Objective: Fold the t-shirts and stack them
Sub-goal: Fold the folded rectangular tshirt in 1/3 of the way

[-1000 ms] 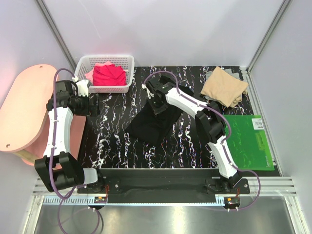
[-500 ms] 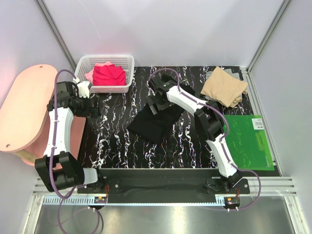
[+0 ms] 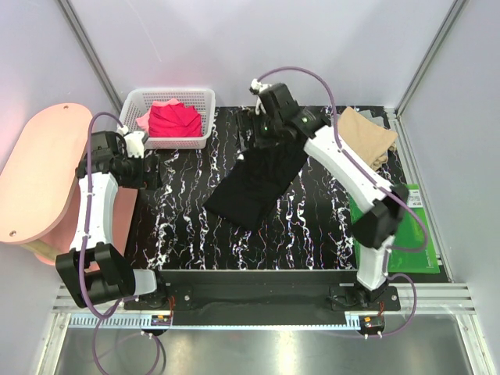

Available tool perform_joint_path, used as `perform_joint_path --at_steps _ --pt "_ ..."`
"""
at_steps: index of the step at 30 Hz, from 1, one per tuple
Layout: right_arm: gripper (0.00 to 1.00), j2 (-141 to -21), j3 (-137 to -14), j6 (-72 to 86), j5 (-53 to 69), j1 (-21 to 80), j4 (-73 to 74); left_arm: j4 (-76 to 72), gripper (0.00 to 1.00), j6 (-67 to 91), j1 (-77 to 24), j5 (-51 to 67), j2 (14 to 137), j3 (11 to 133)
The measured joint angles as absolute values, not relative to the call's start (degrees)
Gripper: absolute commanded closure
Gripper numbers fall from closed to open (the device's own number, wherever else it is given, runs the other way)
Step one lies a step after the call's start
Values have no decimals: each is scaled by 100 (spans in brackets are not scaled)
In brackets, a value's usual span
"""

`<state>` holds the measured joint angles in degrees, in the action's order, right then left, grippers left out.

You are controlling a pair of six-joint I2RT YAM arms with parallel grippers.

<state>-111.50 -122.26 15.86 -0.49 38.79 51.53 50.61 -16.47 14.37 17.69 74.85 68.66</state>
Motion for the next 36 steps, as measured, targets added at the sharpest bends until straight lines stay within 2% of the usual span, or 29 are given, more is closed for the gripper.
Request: perform_joint_path --at_steps 4,9,17,28,36 --pt "4 -10385 -10171 2349 1435 3931 3992 5063 1 -1649 1297 1758 7485 6766" --pt "4 -10984 -8377 3214 3081 3948 2582 5094 1 -1647 819 1680 7487 6687" --pt "6 -11850 -8187 3771 4298 3894 1424 5094 1 -1671 731 1594 7487 6685" --pt "6 -12213 -7675 3981 4646 3723 683 5094 1 -1809 731 1500 7481 6648" --pt "3 -12143 -7894 3927 4751 3719 1026 5098 1 -1813 731 1496 7483 6650"
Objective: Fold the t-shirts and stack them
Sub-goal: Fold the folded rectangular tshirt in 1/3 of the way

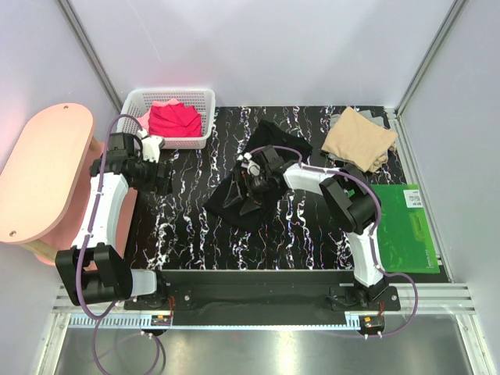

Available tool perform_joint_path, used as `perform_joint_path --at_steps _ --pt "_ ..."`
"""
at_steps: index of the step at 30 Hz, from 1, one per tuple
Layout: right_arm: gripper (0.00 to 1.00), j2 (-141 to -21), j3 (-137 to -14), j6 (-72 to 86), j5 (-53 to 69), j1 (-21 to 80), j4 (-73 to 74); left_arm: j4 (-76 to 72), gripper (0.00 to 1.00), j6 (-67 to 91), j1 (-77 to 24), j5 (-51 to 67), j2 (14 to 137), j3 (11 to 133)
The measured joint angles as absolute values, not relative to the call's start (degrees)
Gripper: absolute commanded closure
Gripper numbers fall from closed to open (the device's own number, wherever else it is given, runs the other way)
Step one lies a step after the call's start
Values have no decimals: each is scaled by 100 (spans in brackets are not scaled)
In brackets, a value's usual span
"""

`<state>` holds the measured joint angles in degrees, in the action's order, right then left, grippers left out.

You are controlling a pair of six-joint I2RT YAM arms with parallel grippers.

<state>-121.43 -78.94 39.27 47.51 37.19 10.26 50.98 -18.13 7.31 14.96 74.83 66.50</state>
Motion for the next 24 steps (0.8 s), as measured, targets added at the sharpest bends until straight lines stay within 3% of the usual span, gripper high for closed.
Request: perform_joint_path --at_steps 10,24 --pt "4 -11898 -9579 4016 5225 3444 1153 5144 1 -1822 731 1422 7481 6713" --pt "4 -13329 -9129 4167 5627 3074 899 5181 1 -1850 731 1345 7481 6716"
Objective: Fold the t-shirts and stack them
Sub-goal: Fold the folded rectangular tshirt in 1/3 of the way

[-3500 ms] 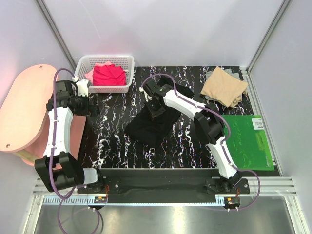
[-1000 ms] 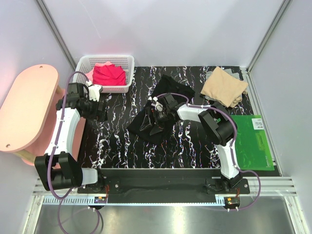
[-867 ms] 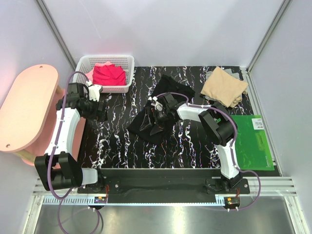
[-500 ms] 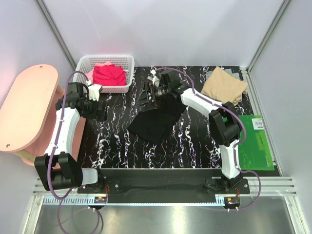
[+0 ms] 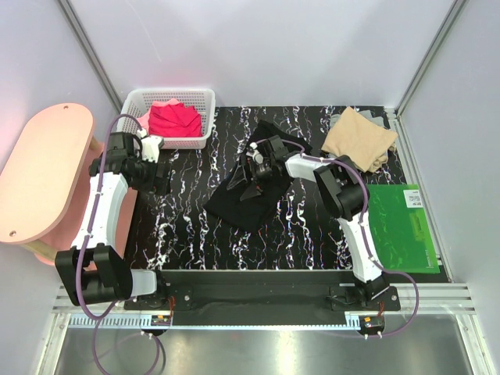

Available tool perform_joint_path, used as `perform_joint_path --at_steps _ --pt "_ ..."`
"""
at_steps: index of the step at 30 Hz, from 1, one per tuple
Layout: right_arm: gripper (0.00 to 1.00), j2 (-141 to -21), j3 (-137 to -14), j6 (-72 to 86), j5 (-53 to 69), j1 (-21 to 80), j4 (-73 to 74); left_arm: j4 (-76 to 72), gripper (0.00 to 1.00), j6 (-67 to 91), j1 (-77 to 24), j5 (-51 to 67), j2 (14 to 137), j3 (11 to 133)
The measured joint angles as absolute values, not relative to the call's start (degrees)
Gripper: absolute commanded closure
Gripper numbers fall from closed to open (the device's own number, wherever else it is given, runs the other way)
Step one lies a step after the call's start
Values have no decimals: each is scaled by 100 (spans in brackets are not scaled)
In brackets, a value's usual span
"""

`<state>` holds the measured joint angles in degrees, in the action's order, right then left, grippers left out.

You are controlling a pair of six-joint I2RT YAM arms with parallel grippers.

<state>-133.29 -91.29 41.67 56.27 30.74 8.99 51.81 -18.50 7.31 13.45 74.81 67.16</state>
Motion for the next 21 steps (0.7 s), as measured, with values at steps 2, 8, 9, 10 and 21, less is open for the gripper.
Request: perform_joint_path --at_steps 2,8,9,10,21 --pt "4 -13329 -9129 4165 5642 3074 886 5199 1 -1850 731 1345 7476 6716" --pt "2 -12951 -8914 4132 5516 3076 967 5288 1 -1855 731 1343 7472 6716" --pt "2 -12744 -8792 4121 5489 3076 993 5299 1 -1855 731 1343 7467 6716" --pt "2 -12505 -8670 4104 5483 3076 1017 5308 1 -1855 731 1345 7465 6716" --pt "2 -11312 -7314 3942 5468 3076 622 5315 1 -1859 731 1347 7459 6718"
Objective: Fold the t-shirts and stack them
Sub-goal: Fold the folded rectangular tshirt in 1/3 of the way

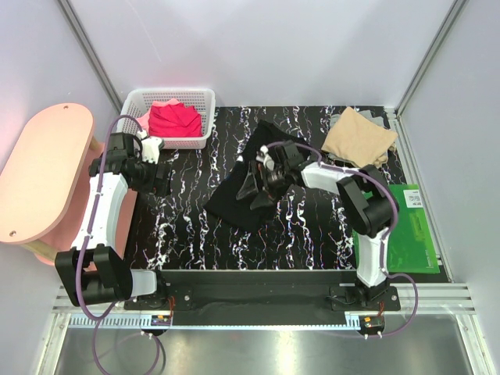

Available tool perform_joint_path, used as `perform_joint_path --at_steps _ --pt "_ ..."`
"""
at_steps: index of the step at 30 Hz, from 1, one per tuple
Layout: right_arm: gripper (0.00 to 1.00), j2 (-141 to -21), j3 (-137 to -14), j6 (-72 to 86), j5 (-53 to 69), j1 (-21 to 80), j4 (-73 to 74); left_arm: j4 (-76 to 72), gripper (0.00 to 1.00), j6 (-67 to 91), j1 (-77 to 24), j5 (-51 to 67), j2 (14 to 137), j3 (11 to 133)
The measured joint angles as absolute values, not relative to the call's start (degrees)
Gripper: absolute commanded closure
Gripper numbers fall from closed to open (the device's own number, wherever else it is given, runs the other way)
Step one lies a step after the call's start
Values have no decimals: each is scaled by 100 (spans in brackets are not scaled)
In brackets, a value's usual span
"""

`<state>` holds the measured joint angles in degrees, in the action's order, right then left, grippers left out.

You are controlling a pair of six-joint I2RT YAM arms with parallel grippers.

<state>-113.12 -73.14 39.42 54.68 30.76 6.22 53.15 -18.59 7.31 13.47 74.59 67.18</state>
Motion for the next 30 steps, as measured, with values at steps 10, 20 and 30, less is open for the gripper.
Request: perform_joint_path --at_steps 10,20,30 --pt "2 -11994 -6971 4016 5621 3059 526 5356 1 -1890 731 1345 7395 6779" --pt "2 -11692 -8020 3988 5509 2963 895 5356 1 -1927 731 1347 7384 6779" --pt "3 -13098 -8785 4003 5588 2808 878 5406 1 -1925 731 1347 7284 6779"
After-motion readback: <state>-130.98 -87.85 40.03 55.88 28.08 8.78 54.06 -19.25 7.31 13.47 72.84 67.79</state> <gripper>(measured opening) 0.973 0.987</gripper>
